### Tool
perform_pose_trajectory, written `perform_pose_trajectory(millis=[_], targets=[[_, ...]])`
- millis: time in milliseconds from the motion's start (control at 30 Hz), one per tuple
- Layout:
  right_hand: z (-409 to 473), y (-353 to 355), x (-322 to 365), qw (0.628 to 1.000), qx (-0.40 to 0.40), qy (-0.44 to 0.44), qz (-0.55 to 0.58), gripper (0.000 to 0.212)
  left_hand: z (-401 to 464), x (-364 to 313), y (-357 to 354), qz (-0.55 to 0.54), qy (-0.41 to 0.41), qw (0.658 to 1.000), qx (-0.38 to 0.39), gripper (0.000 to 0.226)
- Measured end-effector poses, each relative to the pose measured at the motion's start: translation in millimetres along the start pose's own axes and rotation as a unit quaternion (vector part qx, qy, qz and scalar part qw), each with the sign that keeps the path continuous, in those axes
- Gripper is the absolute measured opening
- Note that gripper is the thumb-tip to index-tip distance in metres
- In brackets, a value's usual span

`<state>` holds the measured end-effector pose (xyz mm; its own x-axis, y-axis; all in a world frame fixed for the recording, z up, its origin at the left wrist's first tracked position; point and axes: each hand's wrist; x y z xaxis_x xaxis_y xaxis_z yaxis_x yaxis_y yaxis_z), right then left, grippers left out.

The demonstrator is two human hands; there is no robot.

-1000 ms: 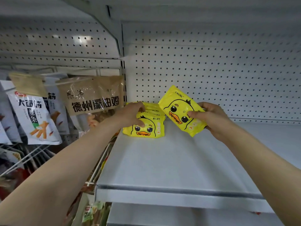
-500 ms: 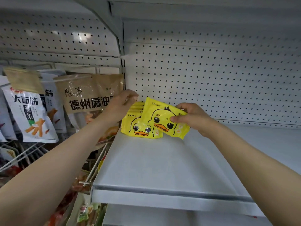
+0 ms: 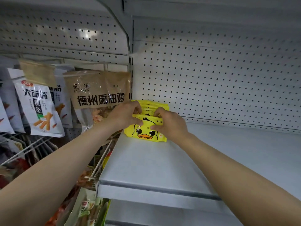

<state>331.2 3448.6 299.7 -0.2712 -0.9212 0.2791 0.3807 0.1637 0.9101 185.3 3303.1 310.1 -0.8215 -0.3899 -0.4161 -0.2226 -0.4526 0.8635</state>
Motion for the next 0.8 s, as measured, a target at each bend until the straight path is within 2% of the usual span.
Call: perform_pose_trajectory(millis=[67,367,600,800], targets=[[0,-2,5,0.995,-0.028,0.013,-0.092,0.05,0,-3,2,0.014,0.011,1.0,-0.005,0.046],[-3,-12,17,0.982,-0.045,0.007,-0.184,0.06,-15,-8,-14,0.081,0.059,0.993,-0.056,0.043],[-22,10,20,0.986,-0.03,0.006,-0.164,0.061,-55,-34,-9,0.082,0.113,0.985,-0.101,0.058],[-58,49,24,0.991,-0.033,0.063,-0.114,0.058,-107,-70,8,0.121,0.144,0.976,-0.114,0.066]])
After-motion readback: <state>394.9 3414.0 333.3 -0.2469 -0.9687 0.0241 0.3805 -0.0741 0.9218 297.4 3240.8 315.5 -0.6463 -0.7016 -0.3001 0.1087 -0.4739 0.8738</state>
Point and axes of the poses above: each hand's wrist, its own z-axis towards the middle knuckle, its own y-axis out of the back of the hand, x = y × z, and after that the axes turned 6 degrees about x, right-handed
